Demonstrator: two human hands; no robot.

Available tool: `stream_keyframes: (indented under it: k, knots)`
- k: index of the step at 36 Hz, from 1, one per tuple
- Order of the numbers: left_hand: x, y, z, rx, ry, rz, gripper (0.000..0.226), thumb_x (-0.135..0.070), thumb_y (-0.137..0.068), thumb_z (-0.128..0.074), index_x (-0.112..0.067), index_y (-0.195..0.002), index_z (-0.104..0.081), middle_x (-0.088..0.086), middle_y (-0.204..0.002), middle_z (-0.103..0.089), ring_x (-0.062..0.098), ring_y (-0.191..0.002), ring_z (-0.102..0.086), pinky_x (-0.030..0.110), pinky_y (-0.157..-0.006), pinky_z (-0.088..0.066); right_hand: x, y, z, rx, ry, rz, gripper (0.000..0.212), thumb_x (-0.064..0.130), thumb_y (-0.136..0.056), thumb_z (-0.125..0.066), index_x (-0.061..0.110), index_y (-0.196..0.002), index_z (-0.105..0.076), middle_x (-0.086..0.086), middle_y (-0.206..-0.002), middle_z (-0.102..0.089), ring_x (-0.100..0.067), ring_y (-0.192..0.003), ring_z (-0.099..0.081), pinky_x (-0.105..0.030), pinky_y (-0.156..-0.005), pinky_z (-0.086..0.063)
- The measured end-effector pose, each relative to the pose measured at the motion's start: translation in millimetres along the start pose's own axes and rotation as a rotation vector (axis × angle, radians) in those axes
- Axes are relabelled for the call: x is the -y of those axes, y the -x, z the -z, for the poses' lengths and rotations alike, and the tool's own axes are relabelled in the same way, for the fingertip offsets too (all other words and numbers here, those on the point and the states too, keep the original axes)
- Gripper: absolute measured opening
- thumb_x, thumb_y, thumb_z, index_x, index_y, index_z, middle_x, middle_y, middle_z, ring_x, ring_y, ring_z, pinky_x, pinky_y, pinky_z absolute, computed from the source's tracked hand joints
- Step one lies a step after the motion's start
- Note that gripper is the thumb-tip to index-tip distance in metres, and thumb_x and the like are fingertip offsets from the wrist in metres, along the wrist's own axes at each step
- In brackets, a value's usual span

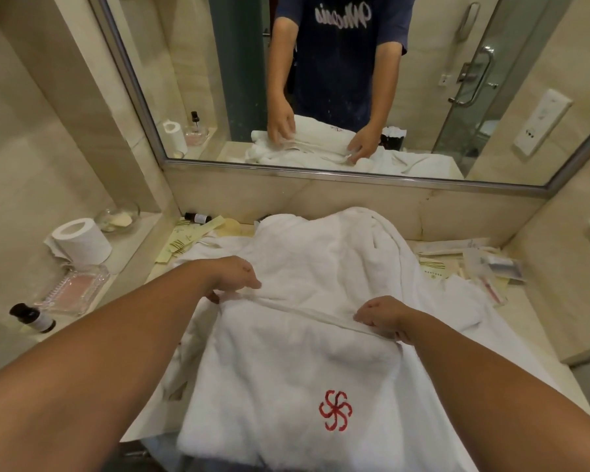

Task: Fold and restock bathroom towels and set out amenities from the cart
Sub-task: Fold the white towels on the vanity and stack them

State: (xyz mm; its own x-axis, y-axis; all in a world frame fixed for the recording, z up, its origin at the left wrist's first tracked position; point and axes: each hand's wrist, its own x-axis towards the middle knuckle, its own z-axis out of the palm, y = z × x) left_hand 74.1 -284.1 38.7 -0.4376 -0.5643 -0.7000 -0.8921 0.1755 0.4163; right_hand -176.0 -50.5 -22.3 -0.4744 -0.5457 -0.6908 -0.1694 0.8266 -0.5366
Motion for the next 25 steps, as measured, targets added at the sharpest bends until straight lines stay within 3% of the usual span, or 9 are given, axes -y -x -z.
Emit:
stream_keyframes:
  k: [3, 6, 8, 10, 13, 15, 18, 22, 25]
  knots:
    - [3, 0, -2, 0.099, -0.093, -0.033, 0.044, -0.066, -0.066, -0.086, -0.031, -0.09, -0.074, -0.008, -0.108, -0.065, 0.018, -0.097, -0.059, 0.037, -0.074, -0.053, -3, -3, 0, -0.079, 0.037, -0.009, 0.02, 0.02, -0.092, -0.072, 0.007, -0.106, -0.071, -0.009, -0.098, -0.066, -0.021, -0.078, -0.058, -0.028, -0.06, -0.05]
    - [2, 2, -8, 0.129, -0.269, -0.067, 0.048, -0.065, -0.059, -0.09, -0.03, -0.086, -0.069, -0.009, -0.096, -0.065, 0.016, -0.083, -0.057, 0.031, -0.066, -0.052, -9, -4, 7, -0.057, -0.054, -0.083, 0.049, 0.042, -0.082, -0.082, 0.014, -0.113, -0.056, -0.01, -0.111, -0.061, -0.026, -0.091, -0.058, -0.04, -0.069, -0.053]
    - [2, 3, -11, 0.114, -0.26, -0.12, 0.059, -0.063, -0.054, -0.093, -0.027, -0.093, -0.069, -0.006, -0.112, -0.063, 0.018, -0.085, -0.061, 0.031, -0.063, -0.054, -14, -1, 14, 0.039, -0.084, -0.126, 0.071, 0.055, -0.069, -0.089, 0.017, -0.116, -0.053, -0.009, -0.113, -0.058, -0.026, -0.095, -0.058, -0.045, -0.07, -0.056]
    - [-1, 7, -11, 0.117, -0.2, -0.146, 0.066, -0.061, -0.045, -0.096, -0.031, -0.097, -0.068, -0.007, -0.125, -0.055, 0.02, -0.096, -0.064, 0.032, -0.063, -0.055, -19, 3, 21, 0.147, -0.067, -0.157, 0.074, 0.05, -0.061, -0.096, 0.016, -0.113, -0.056, -0.009, -0.117, -0.06, -0.027, -0.101, -0.061, -0.048, -0.072, -0.061]
    - [-6, 17, -12, 0.182, -0.3, -0.11, 0.054, -0.059, -0.052, -0.096, -0.04, -0.097, -0.073, -0.01, -0.127, -0.057, 0.015, -0.104, -0.063, 0.035, -0.077, -0.06, -26, 7, 25, 0.269, 0.019, -0.136, 0.056, 0.03, -0.061, -0.099, 0.016, -0.103, -0.065, -0.009, -0.112, -0.068, -0.027, -0.099, -0.065, -0.053, -0.084, -0.062]
    - [-6, 18, -15, 0.148, -0.398, -0.103, 0.058, -0.063, -0.054, -0.093, -0.043, -0.104, -0.071, -0.013, -0.126, -0.055, 0.013, -0.107, -0.06, 0.034, -0.086, -0.061, -27, 9, 23, 0.31, 0.059, -0.113, 0.061, 0.023, -0.064, -0.099, 0.027, -0.117, -0.07, -0.005, -0.122, -0.067, -0.027, -0.109, -0.065, -0.05, -0.091, -0.06]
    - [-4, 13, -17, 0.105, -0.455, -0.112, 0.068, -0.064, -0.058, -0.091, -0.032, -0.114, -0.067, -0.009, -0.121, -0.057, 0.013, -0.103, -0.063, 0.032, -0.083, -0.062, -28, 12, 16, 0.317, 0.135, -0.069, 0.079, 0.019, -0.064, -0.098, 0.031, -0.133, -0.063, 0.003, -0.13, -0.058, -0.027, -0.116, -0.063, -0.044, -0.094, -0.059]
    - [-4, 14, -16, 0.07, -0.507, -0.089, 0.049, -0.063, -0.072, -0.084, -0.023, -0.094, -0.064, -0.005, -0.1, -0.064, 0.016, -0.085, -0.062, 0.029, -0.07, -0.054, -32, 9, 13, 0.29, 0.091, -0.023, 0.07, 0.013, -0.056, -0.1, 0.031, -0.117, -0.071, 0.001, -0.132, -0.057, -0.03, -0.114, -0.063, -0.046, -0.096, -0.059]
    - [-7, 19, -19, 0.052, -0.591, -0.061, 0.067, -0.065, -0.08, -0.076, -0.02, -0.126, -0.059, -0.004, -0.112, -0.059, 0.018, -0.092, -0.056, 0.03, -0.078, -0.048, -32, 9, 14, 0.296, 0.065, -0.027, 0.071, 0.009, -0.051, -0.1, 0.032, -0.113, -0.074, -0.004, -0.135, -0.058, -0.032, -0.116, -0.062, -0.047, -0.095, -0.059]
